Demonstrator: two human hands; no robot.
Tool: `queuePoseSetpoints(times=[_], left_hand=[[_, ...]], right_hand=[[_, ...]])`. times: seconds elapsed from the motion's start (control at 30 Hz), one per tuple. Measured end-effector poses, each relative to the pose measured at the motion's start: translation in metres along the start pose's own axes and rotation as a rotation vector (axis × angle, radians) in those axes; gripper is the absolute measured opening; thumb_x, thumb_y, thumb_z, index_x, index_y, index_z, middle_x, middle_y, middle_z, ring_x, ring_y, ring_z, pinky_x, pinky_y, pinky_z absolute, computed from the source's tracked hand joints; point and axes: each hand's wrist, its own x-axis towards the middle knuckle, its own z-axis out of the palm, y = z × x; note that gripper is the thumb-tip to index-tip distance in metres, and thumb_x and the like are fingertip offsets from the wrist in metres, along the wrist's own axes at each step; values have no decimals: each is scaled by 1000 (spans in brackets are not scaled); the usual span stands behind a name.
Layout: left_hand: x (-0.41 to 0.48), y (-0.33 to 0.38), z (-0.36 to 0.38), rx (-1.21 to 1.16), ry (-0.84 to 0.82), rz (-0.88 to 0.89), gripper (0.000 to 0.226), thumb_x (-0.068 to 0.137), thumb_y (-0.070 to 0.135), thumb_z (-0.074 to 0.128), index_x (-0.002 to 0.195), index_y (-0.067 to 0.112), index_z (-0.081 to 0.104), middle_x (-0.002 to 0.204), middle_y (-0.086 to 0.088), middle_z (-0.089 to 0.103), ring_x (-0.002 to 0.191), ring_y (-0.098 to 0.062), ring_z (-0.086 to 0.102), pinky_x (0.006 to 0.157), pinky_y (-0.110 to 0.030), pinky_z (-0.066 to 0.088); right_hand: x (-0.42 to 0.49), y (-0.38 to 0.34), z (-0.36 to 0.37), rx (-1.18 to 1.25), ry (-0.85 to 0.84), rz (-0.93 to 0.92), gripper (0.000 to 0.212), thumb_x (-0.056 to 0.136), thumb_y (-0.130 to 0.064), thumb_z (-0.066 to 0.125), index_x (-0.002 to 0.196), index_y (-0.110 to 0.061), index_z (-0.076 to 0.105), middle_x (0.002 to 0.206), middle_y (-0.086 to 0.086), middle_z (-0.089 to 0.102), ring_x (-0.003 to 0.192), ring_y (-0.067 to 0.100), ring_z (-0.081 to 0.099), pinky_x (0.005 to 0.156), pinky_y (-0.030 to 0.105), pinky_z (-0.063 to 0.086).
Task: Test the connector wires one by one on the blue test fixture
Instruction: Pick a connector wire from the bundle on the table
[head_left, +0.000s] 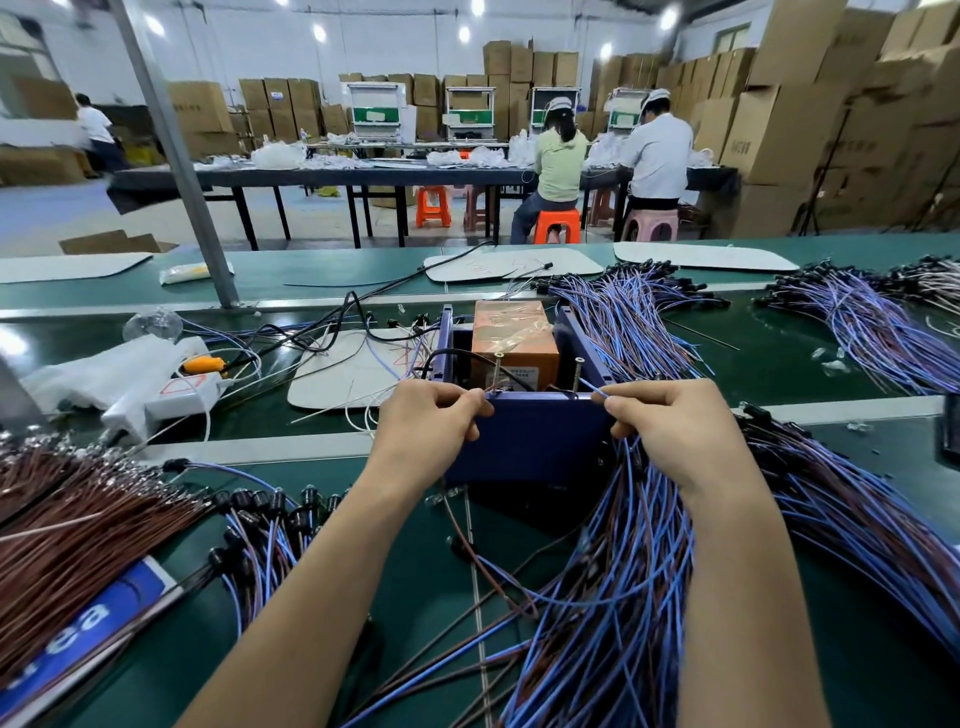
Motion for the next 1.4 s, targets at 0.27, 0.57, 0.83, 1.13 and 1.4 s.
queuePoseSetpoints(times=[0.27,0.57,0.83,1.13,1.4], left_hand=[[0,1,-3,-16,35,-6,30,91,27,60,65,22,72,41,12,50,37,-1,39,55,-24,33],[0,4,-6,-33,119,33,31,89,25,60,60,24,71,41,11,49,38,-3,40,56,-25,35],[-2,7,-5,-21,134,87,27,92,27,60,67,29,71,53,4,59,43,1,48,57,-24,38],[-3,8,-7,16,99,88,25,93,26,58,74,24,73,54,8,58,44,3,51,52,-20,38],[-22,40,-16,-438,-319,14,19,75,32,65,81,19,78,54,10,49,44,-3,37,40,-13,34]], right_hand=[[0,-2,0,45,33,-5,22,91,-11,62,76,-23,73,39,-12,54,48,3,48,47,13,35],[3,0,2,48,105,-15,18,85,-10,65,72,-18,74,40,-10,50,37,1,43,39,11,30],[6,5,5,-52,137,-42,11,87,-18,66,83,-17,76,53,-8,54,56,11,47,57,25,33],[2,0,2,-48,116,-20,13,89,-16,64,85,-15,76,51,-7,54,46,3,47,49,20,33],[-29,-44,-13,78,-312,-117,14,86,-17,67,75,-17,75,55,-1,68,53,6,51,50,14,42]])
